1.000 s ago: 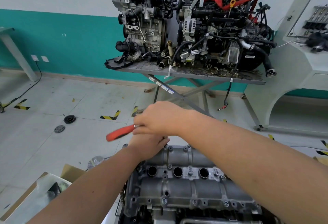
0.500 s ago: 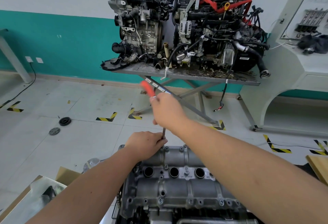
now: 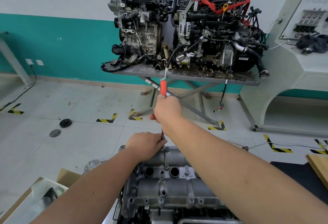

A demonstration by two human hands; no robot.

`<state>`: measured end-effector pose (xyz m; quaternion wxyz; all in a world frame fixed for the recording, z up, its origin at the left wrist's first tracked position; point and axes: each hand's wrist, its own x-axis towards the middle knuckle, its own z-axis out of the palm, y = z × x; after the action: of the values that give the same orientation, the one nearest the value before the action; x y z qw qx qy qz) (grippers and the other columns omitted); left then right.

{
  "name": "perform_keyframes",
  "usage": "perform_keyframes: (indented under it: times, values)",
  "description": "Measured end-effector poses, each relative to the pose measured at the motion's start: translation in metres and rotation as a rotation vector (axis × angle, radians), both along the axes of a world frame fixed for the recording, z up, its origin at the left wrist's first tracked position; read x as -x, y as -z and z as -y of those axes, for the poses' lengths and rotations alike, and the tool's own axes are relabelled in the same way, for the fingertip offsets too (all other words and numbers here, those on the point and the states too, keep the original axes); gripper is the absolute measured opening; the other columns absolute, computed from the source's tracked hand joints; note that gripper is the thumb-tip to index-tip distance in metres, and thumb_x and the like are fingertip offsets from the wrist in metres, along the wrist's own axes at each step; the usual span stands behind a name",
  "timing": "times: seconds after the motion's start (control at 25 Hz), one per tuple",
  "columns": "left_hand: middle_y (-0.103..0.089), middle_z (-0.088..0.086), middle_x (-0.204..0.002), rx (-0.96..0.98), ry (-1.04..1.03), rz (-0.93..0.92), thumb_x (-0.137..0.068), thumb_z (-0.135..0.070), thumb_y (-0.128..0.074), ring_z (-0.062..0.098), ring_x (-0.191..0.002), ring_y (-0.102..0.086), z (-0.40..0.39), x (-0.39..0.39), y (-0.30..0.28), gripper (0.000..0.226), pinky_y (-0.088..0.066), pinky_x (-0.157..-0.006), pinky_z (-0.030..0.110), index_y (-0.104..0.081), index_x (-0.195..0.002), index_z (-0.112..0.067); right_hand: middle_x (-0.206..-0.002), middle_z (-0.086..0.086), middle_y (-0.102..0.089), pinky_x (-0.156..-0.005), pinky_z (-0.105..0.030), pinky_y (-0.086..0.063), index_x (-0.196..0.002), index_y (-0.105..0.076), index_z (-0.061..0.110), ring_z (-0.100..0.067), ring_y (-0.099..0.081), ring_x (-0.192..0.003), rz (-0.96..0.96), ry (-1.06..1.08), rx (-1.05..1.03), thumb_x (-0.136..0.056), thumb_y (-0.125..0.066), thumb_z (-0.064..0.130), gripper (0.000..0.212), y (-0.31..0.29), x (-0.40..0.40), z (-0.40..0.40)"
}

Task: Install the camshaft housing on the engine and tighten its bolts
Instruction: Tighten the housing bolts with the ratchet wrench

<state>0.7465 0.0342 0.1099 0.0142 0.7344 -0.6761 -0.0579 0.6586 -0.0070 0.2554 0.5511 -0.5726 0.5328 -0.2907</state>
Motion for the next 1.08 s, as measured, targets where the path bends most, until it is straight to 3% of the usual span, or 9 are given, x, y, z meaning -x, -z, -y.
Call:
perform_keyframes:
  times: [0.16,0.28,0.4,0.52,0.64,0.72,0.8,0.92,1.08]
  values:
    - [-0.069,-0.002,-0.108,0.049,0.040,0.029,-0.101,-0.058,-0.022,0.023,-0.095,-0.063,-0.001,0.000,0.000,0.046,-0.050,-0.079,0.038,-0.059,-0.103,-0.030,-0.077,0.005,-0.051,-0.061,-0.034,-0.041,-0.091,-0.044,0.024,-0.021,-0.053,-0.072,-0.866,-0.986,1.158,-0.104,-0.030,0.053,0.035,-0.002,0.014,0.004]
    - [-0.063,-0.005,-0.123,0.088,-0.012,0.109,-0.094,-0.068,-0.013,0.021,-0.112,-0.060,-0.003,-0.003,-0.001,0.064,-0.048,-0.094,0.040,-0.059,-0.126,-0.034,-0.077,0.006,-0.050,-0.061,-0.033,-0.039,-0.092,-0.039,0.026,-0.020,-0.051,-0.072,-0.974,-1.256,1.340,-0.104,-0.027,0.056,0.034,-0.006,0.016,0.005]
    - [-0.068,-0.001,-0.113,0.050,0.044,0.071,-0.100,-0.060,-0.020,0.024,-0.098,-0.064,0.000,-0.001,-0.002,0.049,-0.050,-0.076,0.039,-0.058,-0.116,-0.035,-0.072,0.003,-0.052,-0.054,-0.033,-0.040,-0.092,-0.050,0.020,-0.022,-0.053,-0.068,-0.763,-0.928,1.035,-0.105,-0.031,0.051,0.039,-0.001,0.015,0.005]
    - [-0.066,-0.005,-0.090,-0.012,0.006,0.014,-0.101,-0.061,-0.022,0.022,-0.078,-0.061,0.001,0.001,-0.003,0.041,-0.039,-0.060,0.033,-0.054,-0.096,-0.035,-0.068,-0.004,-0.061,-0.063,-0.038,-0.052,-0.091,-0.057,0.009,-0.023,-0.064,-0.059,-0.349,-0.414,0.336,-0.105,-0.041,0.040,0.037,0.001,0.008,0.003]
    - [-0.047,-0.012,-0.067,0.003,-0.029,-0.009,-0.100,-0.056,-0.024,0.014,-0.059,-0.044,-0.002,0.001,-0.006,0.042,-0.032,-0.056,0.033,-0.037,-0.071,-0.029,-0.065,-0.002,-0.051,-0.058,-0.032,-0.044,-0.092,-0.055,0.011,-0.017,-0.047,-0.049,0.127,0.079,-0.186,-0.103,-0.049,0.034,0.027,0.004,-0.006,0.004]
    - [-0.039,-0.011,-0.060,0.007,-0.040,-0.030,-0.095,-0.053,-0.021,0.008,-0.052,-0.035,-0.002,0.002,-0.009,0.041,-0.027,-0.051,0.031,-0.029,-0.064,-0.027,-0.068,-0.002,-0.051,-0.054,-0.030,-0.039,-0.093,-0.054,0.013,-0.017,-0.045,-0.055,0.300,0.256,-0.334,-0.103,-0.048,0.035,0.025,0.006,-0.011,0.005]
    - [-0.039,-0.010,-0.059,0.006,-0.039,-0.036,-0.093,-0.051,-0.020,0.008,-0.050,-0.034,-0.003,0.003,-0.011,0.039,-0.024,-0.049,0.030,-0.028,-0.062,-0.028,-0.064,-0.002,-0.051,-0.054,-0.030,-0.036,-0.090,-0.053,0.014,-0.017,-0.044,-0.056,0.309,0.247,-0.311,-0.104,-0.045,0.036,0.027,0.010,-0.010,0.002]
    - [-0.059,-0.006,-0.074,-0.018,-0.006,0.011,-0.102,-0.054,-0.023,0.018,-0.064,-0.053,0.000,0.002,-0.006,0.044,-0.035,-0.056,0.032,-0.053,-0.081,-0.029,-0.061,-0.001,-0.052,-0.051,-0.032,-0.040,-0.084,-0.056,0.013,-0.018,-0.050,-0.052,0.028,-0.174,0.095,-0.105,-0.043,0.037,0.034,0.009,0.006,0.002]
    - [-0.068,0.000,-0.111,0.022,0.046,0.051,-0.104,-0.052,-0.026,0.024,-0.102,-0.062,0.001,0.002,-0.005,0.045,-0.048,-0.081,0.037,-0.062,-0.116,-0.027,-0.066,0.007,-0.048,-0.054,-0.032,-0.035,-0.084,-0.050,0.023,-0.019,-0.048,-0.065,-0.860,-1.042,1.108,-0.102,-0.038,0.053,0.037,-0.010,0.021,0.011]
